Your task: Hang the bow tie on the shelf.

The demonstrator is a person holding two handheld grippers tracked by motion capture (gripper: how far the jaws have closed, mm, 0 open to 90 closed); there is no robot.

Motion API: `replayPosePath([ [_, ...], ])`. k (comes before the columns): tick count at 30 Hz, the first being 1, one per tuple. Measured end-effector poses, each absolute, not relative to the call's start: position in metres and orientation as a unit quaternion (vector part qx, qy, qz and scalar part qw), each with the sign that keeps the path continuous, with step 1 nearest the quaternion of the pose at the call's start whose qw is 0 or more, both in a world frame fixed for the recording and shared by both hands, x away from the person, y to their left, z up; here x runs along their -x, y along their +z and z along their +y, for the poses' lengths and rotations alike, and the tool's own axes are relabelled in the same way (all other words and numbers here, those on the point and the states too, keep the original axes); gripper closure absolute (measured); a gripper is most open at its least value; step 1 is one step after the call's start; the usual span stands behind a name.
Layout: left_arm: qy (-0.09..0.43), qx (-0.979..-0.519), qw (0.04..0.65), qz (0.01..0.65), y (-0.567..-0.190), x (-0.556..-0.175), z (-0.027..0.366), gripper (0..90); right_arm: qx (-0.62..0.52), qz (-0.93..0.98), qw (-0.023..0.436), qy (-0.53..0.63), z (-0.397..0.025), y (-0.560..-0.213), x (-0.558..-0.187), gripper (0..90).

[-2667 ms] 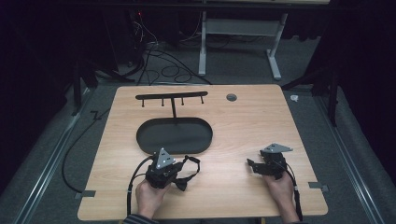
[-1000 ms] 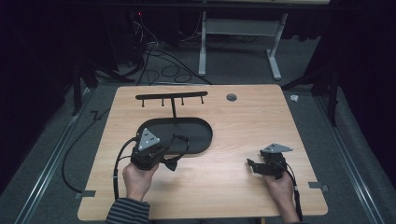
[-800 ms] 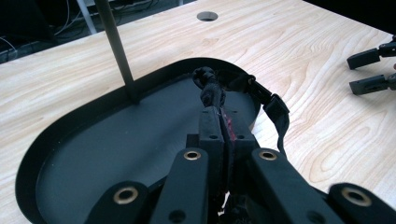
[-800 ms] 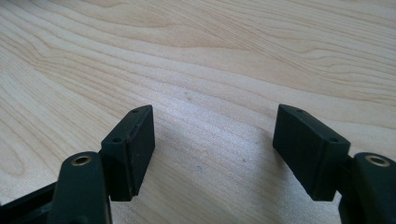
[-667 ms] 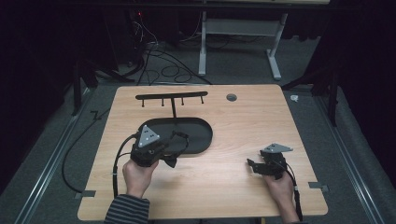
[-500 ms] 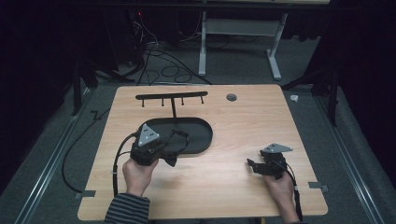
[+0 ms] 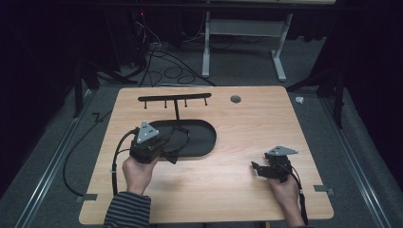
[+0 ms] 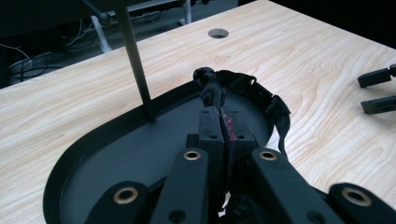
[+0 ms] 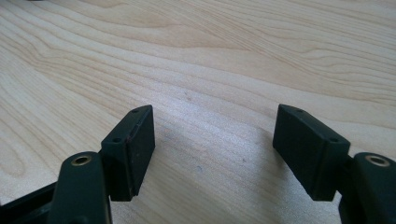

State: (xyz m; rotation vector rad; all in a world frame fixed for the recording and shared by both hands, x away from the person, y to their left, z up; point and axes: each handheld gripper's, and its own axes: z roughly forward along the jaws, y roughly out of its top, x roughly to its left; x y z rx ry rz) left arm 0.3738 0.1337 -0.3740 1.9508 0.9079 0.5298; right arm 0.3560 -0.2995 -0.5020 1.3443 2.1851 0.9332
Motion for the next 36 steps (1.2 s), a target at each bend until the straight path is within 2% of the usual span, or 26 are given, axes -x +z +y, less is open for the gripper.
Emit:
replayPosePath([
  [36, 0.263, -0.752, 0.457, 0.394, -0.346, -0.405, 0.142, 87.9, -0.480, 0.785, 0.206, 0.333, -0.299, -0.502, -0.356, 31.1],
])
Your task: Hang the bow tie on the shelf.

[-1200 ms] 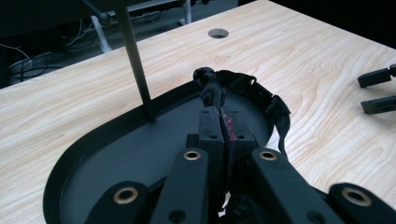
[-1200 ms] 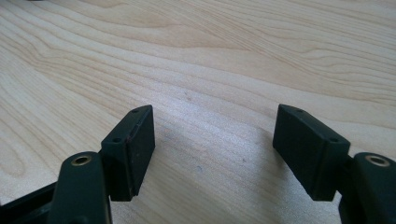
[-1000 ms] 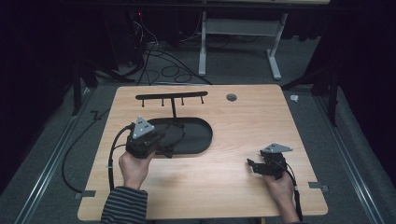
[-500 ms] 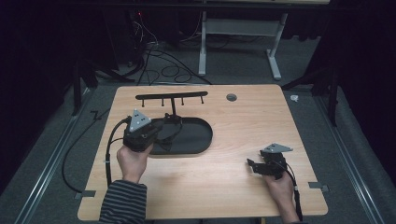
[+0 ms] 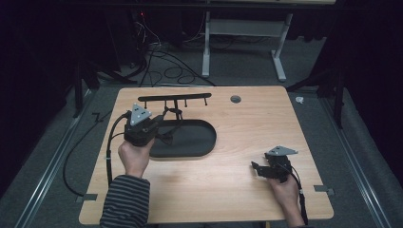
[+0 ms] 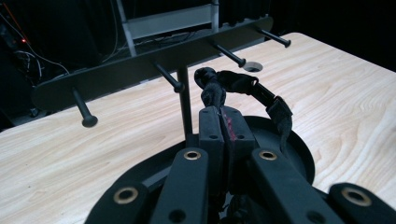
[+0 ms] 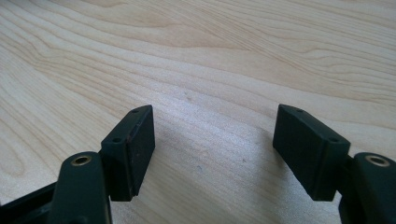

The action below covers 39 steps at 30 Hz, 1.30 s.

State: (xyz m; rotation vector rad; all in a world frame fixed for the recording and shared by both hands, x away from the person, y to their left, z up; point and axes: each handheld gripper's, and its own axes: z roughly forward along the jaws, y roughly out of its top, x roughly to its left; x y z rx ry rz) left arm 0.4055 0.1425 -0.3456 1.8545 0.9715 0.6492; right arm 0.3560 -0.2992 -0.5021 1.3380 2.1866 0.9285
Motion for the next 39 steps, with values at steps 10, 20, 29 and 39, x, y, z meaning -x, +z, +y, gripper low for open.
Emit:
replayPosePath([
  [10, 0.270, -0.745, 0.453, 0.408, -0.345, -0.419, 0.142, 87.9, -0.480, 0.785, 0.206, 0.334, -0.299, -0.502, -0.356, 31.0],
  [20, 0.286, -0.742, 0.439, 0.417, -0.349, -0.427, 0.143, 87.9, -0.481, 0.784, 0.206, 0.334, -0.299, -0.502, -0.356, 31.0],
  [29, 0.292, -0.734, 0.431, 0.437, -0.353, -0.436, 0.144, 87.9, -0.481, 0.784, 0.205, 0.334, -0.299, -0.502, -0.356, 31.0],
  [39, 0.289, -0.726, 0.431, 0.452, -0.358, -0.444, 0.142, 87.9, -0.481, 0.784, 0.205, 0.334, -0.300, -0.502, -0.356, 31.0],
])
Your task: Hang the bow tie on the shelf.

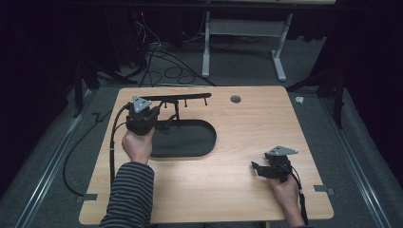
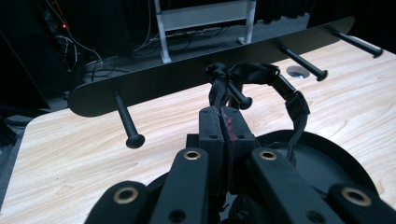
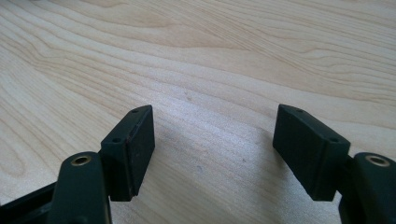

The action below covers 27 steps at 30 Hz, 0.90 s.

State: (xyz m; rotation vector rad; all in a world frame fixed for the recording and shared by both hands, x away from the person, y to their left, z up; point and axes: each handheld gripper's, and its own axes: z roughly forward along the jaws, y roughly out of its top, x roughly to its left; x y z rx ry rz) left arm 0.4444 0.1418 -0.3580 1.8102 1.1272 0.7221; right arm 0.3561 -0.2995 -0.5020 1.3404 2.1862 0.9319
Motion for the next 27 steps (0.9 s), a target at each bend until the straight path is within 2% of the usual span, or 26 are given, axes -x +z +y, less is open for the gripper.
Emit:
replayPosePath([
  [27, 0.288, -0.730, 0.413, 0.463, -0.369, -0.451, 0.139, 87.6, -0.482, 0.784, 0.204, 0.334, -0.300, -0.502, -0.356, 31.0],
])
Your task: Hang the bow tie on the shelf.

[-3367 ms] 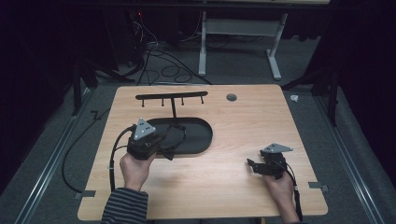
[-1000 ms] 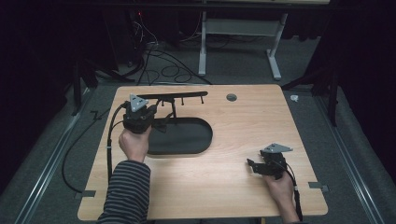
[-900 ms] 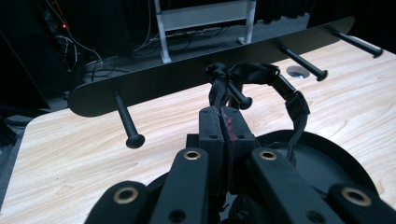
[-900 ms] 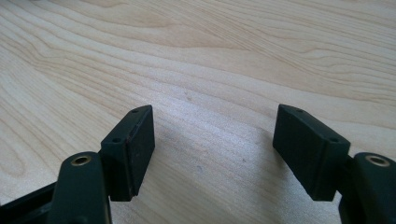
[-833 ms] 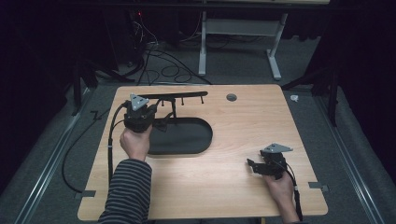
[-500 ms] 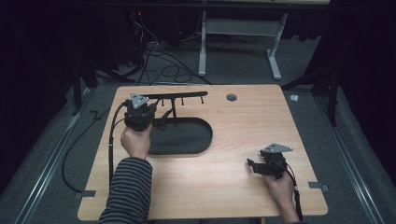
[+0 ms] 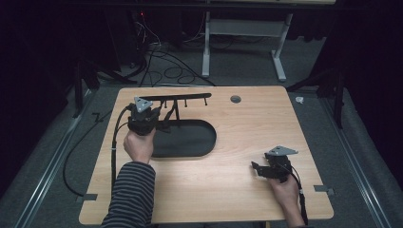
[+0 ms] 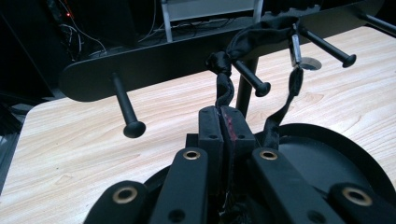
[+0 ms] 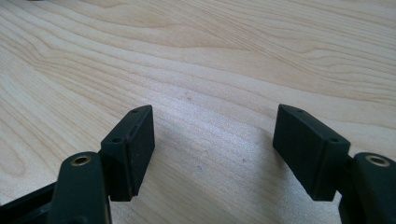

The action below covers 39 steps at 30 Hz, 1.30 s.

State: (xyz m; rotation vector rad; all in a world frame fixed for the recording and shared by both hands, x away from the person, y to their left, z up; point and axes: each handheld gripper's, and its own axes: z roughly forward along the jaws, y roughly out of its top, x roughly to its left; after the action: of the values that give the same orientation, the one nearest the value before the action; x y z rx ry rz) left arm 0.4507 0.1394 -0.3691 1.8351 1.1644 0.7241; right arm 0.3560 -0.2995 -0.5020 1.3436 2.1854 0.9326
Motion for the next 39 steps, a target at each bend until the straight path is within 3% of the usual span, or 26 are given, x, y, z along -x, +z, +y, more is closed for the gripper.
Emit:
replayPosePath([
  [39, 0.274, -0.747, 0.383, 0.470, -0.382, -0.458, 0.136, 83.3, -0.482, 0.784, 0.204, 0.335, -0.300, -0.502, -0.356, 31.0],
])
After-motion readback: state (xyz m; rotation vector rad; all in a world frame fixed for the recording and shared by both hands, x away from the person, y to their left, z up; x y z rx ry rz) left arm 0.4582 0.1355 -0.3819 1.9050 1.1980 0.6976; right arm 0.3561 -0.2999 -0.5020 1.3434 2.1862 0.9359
